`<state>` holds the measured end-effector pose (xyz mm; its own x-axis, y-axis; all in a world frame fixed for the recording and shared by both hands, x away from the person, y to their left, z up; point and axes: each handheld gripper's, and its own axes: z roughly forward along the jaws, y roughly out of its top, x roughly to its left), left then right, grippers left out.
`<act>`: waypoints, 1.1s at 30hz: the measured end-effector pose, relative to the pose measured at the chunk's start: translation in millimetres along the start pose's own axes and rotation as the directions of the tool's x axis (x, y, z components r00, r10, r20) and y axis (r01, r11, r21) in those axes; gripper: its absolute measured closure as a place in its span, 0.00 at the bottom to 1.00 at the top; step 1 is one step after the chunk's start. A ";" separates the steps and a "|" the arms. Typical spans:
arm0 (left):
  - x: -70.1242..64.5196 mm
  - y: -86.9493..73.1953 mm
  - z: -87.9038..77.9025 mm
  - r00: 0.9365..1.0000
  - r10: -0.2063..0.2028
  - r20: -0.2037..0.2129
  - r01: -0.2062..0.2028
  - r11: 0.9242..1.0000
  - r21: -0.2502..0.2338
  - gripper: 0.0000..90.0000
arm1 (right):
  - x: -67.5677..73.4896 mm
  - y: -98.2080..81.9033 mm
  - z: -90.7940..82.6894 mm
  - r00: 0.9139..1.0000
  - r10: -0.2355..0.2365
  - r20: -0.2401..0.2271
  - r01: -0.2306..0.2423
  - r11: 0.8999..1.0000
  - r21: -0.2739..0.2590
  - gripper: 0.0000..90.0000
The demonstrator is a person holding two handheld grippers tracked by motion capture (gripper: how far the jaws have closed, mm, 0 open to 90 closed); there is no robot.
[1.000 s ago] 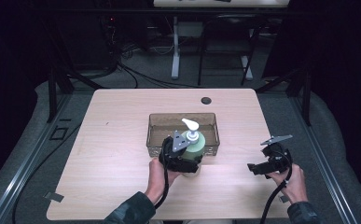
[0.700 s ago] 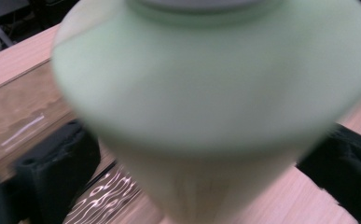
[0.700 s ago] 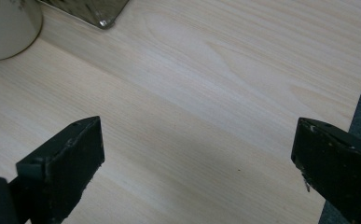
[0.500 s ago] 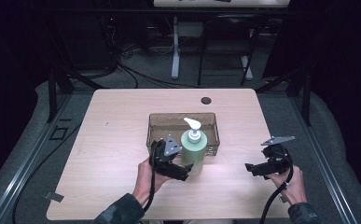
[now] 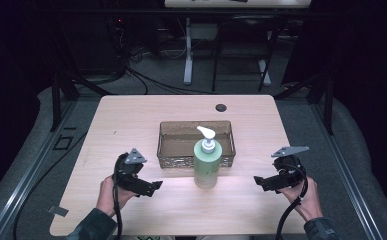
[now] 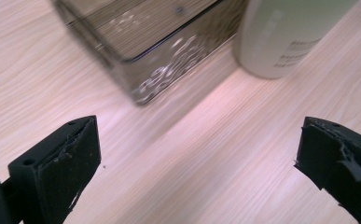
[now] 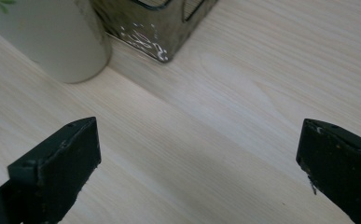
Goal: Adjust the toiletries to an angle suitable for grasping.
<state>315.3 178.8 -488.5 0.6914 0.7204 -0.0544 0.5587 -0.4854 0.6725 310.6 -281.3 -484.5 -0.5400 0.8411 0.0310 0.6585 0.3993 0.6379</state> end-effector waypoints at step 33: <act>41.2 -29.7 -16.1 0.991 -0.098 -0.088 0.096 0.995 -0.023 0.00 | 96.5 69.2 25.9 0.966 -0.163 -0.201 0.121 0.971 -0.204 0.00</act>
<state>319.8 230.9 -498.9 0.5904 0.8052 -0.0552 0.6121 -0.4021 0.6809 317.6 -163.0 -457.3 -0.7342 0.6742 0.0807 0.4674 0.4157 0.7802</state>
